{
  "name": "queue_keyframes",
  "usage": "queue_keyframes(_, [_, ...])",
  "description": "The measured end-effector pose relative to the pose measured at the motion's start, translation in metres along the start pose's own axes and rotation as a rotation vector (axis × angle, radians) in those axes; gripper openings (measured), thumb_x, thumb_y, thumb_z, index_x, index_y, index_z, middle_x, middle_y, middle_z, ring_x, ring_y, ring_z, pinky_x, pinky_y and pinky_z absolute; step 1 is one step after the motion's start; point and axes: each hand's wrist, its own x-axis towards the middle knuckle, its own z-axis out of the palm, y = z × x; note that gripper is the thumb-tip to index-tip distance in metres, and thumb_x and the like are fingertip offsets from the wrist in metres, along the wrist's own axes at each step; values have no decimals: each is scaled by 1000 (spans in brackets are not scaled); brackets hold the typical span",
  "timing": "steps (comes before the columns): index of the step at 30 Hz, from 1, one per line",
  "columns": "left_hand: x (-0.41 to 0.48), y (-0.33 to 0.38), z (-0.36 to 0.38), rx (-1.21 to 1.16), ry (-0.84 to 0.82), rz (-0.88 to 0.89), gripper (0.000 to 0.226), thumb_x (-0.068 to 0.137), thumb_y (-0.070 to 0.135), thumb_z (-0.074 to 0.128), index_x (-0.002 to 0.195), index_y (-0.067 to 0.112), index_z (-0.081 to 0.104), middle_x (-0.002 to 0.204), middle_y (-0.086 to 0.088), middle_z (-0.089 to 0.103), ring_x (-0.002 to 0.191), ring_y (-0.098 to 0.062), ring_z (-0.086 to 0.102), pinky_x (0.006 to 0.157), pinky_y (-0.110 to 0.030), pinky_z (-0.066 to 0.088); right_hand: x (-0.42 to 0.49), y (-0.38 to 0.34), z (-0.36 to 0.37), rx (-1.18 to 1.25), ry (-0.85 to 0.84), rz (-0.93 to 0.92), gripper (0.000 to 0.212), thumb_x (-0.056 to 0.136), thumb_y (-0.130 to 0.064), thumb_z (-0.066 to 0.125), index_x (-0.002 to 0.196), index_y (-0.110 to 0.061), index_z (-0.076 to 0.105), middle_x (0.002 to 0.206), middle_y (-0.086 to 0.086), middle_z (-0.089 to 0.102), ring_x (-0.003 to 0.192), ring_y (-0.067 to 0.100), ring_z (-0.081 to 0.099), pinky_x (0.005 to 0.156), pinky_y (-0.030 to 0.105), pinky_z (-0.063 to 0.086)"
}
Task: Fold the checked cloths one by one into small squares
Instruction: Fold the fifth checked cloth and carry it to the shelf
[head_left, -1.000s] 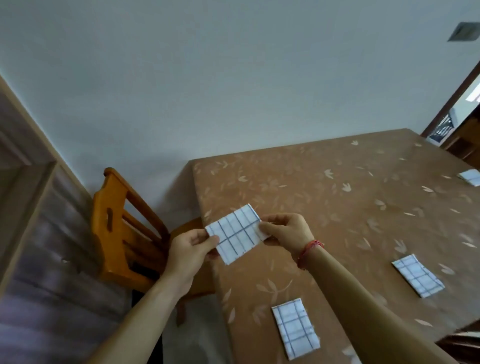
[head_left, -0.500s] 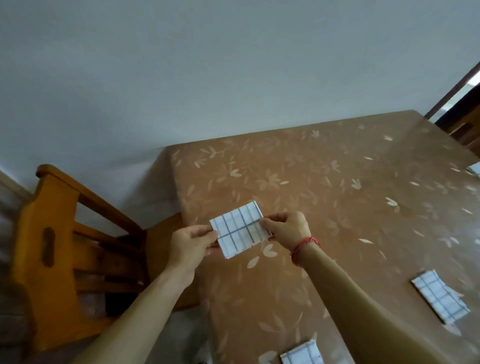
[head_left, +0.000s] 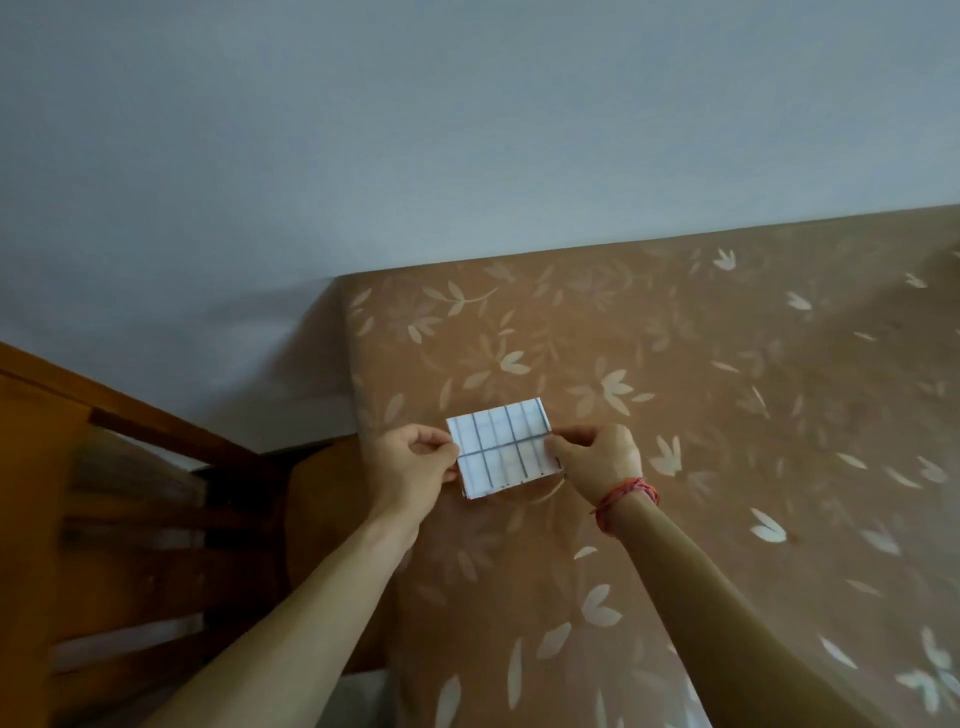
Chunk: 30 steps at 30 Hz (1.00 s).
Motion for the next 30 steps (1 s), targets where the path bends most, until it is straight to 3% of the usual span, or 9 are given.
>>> queue_keyframes(5, [31,1,14,79,17,38,10,82,3,71,79,12,68,76,-2,71,67,-16,70,66,-32,61,30,0,9,-61,25,-27,16,81,-27,65,92,-27,78,77,-12,69,75,5,62,54,12,40])
queue_keyframes(10, [49,4,25,177,8,99,12,82,5,72,79,15,67,79,-1,70,69,-11,68,60,-25,59,48,4,15,-127,38,-75,17,83,-28,65,94,-26,77,80,-12,69,76,6,61,54,10,37])
queue_keyframes(16, [68,9,27,205,9,115,6,84,4,71,85,9,68,82,-3,69,72,-14,68,52,-16,53,65,-1,22,-100,38,-123,15,83,-25,66,94,-24,77,83,-10,71,77,7,64,57,12,41])
queue_keyframes(21, [80,11,28,268,3,166,6,84,8,71,83,13,68,81,-2,69,69,-15,69,52,-17,52,74,-3,25,-123,56,-129,17,83,-28,66,96,-24,76,84,-10,70,81,8,64,68,20,48])
queue_keyframes(28, [88,16,29,417,12,271,11,84,15,72,78,23,67,76,4,70,64,-10,67,61,-23,56,77,-5,25,-120,79,-144,18,85,-29,66,99,-24,76,88,-9,71,80,6,63,69,19,48])
queue_keyframes(30, [90,19,26,461,-10,298,6,84,18,72,80,21,68,76,6,70,65,-8,64,59,-19,51,77,-7,25,-137,89,-157,20,85,-28,65,103,-24,74,91,-9,71,83,7,63,73,22,51])
